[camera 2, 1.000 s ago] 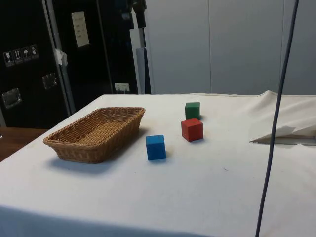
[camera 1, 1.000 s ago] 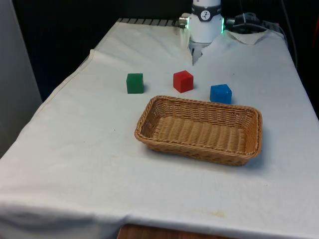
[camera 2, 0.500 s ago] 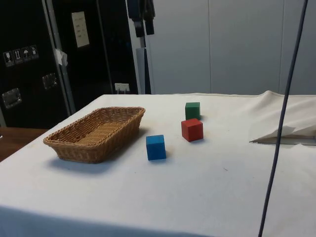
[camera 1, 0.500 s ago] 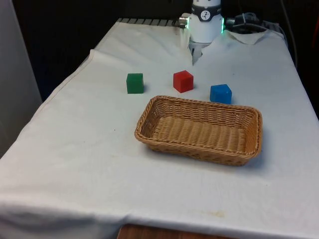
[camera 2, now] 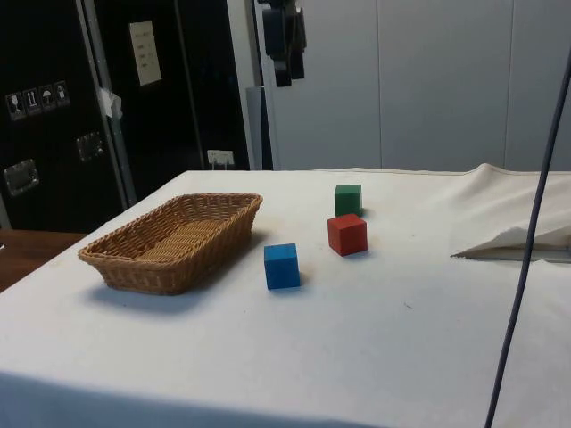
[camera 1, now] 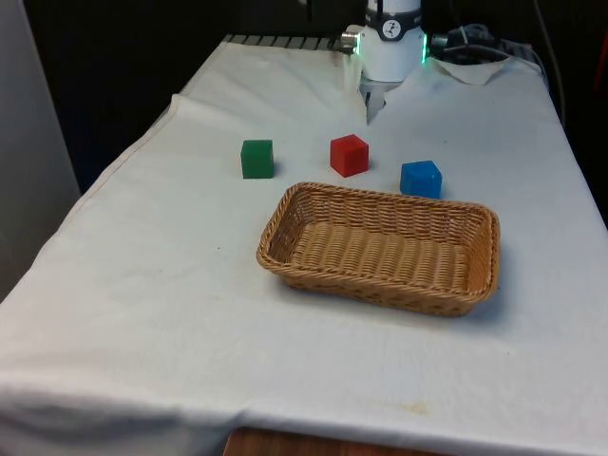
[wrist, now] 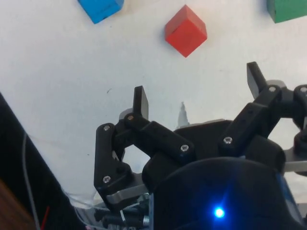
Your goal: Pick up exactly two blocks and place them into the basket.
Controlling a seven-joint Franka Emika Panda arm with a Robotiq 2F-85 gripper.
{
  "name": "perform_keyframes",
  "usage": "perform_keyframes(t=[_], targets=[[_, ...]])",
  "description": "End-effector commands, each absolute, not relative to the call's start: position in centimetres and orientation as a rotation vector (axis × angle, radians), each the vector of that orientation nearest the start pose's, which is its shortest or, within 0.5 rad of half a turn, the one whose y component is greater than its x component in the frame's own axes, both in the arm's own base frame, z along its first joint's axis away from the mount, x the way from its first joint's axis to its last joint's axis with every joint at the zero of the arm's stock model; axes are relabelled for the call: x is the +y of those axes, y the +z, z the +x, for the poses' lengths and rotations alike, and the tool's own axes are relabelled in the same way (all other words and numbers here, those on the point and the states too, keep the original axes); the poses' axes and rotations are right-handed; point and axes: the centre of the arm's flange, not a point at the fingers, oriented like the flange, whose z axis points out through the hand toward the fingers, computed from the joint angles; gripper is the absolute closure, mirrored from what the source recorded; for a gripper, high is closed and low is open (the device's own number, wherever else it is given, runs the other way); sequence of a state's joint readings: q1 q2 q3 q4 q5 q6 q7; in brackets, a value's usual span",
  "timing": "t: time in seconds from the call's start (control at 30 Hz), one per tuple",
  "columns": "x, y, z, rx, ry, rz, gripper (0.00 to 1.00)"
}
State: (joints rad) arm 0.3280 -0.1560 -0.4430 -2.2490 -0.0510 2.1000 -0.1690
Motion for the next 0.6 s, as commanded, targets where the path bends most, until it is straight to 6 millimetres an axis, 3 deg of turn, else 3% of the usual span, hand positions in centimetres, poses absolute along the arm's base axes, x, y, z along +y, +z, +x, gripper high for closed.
perform_keyframes(t=[0.0, 0.57], targets=[[-6.8, 41.8, 49.1, -0.128, -0.005, -3.125, 0.00], [-10.9, 36.0, 48.0, -0.029, -0.030, -3.143, 0.00]])
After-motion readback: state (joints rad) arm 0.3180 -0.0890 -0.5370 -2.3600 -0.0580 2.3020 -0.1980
